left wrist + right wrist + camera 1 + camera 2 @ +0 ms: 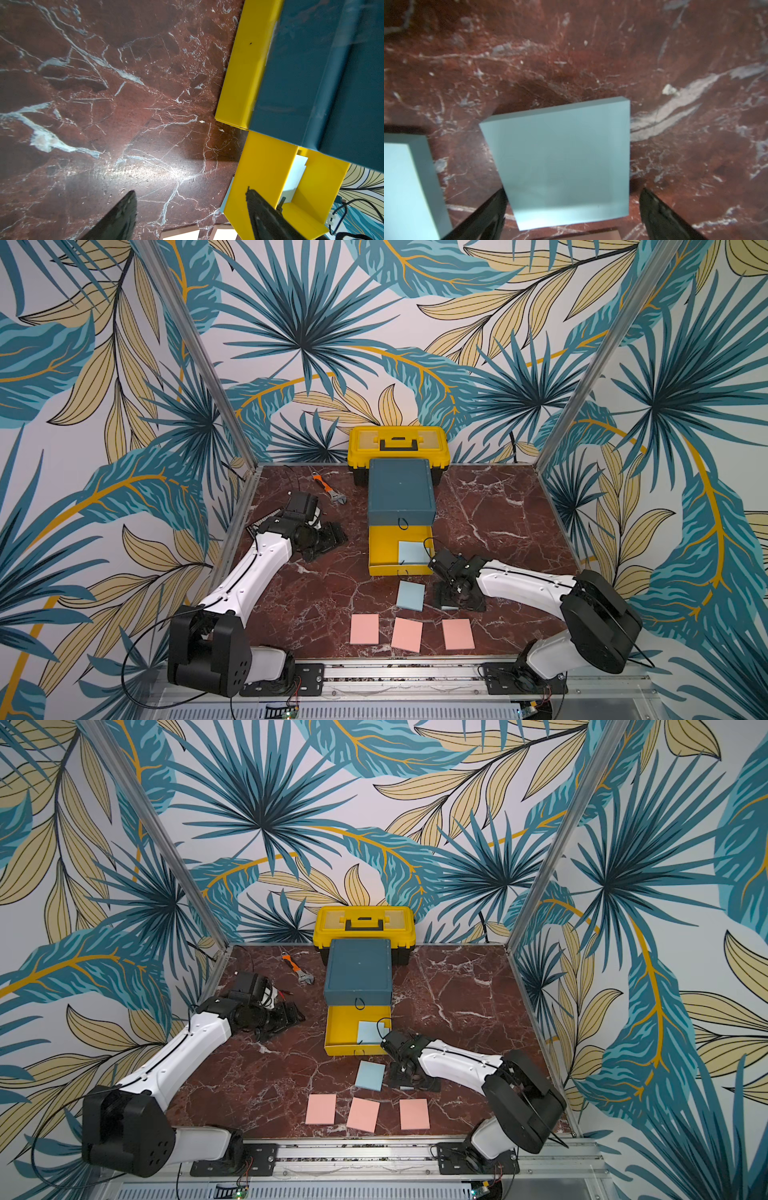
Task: Please put the sticky notes in the drawer by color
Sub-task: Pick up the sticky notes from the center of the board.
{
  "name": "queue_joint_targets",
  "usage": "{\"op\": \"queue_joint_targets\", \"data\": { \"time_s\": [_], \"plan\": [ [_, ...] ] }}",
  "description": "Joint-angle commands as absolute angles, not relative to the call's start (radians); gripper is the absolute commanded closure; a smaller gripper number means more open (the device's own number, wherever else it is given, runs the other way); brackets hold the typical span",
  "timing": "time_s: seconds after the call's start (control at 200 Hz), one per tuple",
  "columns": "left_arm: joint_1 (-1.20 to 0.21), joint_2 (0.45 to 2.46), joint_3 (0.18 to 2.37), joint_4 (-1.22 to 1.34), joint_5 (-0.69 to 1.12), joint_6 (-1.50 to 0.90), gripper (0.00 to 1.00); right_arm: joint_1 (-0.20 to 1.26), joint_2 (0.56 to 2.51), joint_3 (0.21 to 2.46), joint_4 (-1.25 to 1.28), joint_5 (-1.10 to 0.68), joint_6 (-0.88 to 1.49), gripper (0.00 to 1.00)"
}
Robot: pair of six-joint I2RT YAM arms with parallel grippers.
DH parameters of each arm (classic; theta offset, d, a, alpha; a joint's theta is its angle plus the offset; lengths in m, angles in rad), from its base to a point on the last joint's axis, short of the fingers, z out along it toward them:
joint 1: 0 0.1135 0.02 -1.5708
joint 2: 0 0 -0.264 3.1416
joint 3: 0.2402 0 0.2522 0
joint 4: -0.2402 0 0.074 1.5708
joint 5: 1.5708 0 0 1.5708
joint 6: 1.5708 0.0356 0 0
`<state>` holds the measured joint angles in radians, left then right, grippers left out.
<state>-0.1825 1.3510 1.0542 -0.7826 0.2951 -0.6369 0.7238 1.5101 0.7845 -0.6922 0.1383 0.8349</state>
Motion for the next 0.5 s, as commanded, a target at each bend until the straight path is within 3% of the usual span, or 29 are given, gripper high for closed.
{"op": "queue_joint_targets", "data": {
  "time_s": [0.0,0.21,0.496],
  "plan": [
    [-0.188,1.346,1.068,-0.778,0.285,-0.64,0.16,0.712,1.515,0.75,-0.672,0.131,0.816,0.01],
    [-0.19,1.344,1.073,-0.785,0.277,-0.639,0.16,0.706,1.551,0.746,-0.639,0.114,0.813,0.03],
    [-0.192,1.343,1.07,-0.782,0.278,-0.642,0.16,0.707,1.542,0.723,-0.621,0.101,0.83,0.17]
  ]
}}
